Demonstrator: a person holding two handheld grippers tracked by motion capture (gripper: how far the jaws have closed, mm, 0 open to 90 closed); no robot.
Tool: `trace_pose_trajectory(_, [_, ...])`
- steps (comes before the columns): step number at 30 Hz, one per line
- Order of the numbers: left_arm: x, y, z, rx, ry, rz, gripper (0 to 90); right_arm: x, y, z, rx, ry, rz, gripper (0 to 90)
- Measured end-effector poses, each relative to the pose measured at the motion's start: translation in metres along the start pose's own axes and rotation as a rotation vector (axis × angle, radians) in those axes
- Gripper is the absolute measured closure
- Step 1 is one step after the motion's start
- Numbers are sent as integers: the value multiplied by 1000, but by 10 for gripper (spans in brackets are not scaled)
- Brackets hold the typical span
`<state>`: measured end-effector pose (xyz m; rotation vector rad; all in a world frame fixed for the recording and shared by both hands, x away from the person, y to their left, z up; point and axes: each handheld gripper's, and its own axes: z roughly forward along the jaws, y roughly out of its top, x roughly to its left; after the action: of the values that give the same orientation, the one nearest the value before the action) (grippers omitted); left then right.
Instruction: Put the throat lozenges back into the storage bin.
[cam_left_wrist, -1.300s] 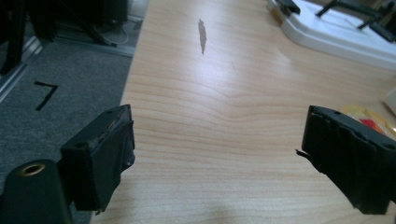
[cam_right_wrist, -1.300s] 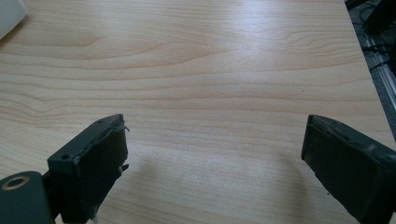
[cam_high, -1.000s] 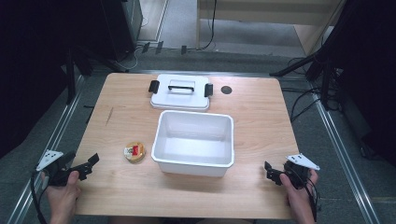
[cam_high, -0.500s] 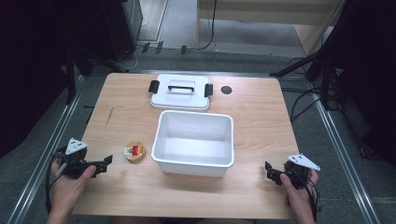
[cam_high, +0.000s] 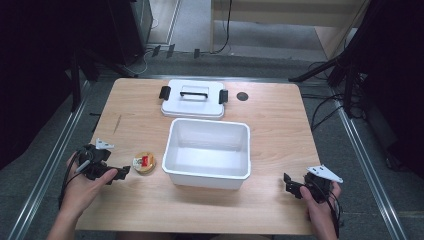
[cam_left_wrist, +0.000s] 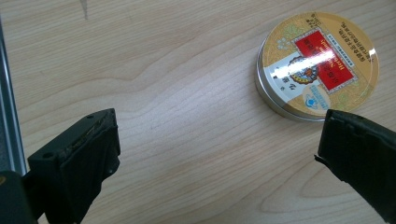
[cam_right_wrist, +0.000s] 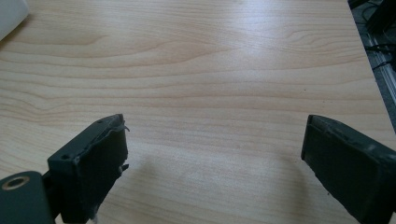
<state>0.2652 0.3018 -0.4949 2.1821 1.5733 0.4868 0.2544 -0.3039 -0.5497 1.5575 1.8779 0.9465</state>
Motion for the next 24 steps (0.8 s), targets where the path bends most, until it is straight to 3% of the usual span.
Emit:
trace_pose_trajectory(13, [-5, 28, 6, 197, 12, 29, 0, -1, 0, 0, 1, 9, 9, 71])
trace_pose_trajectory(24, [-20, 45, 14, 285, -60, 109, 0, -1, 0, 0, -2, 16, 12, 71])
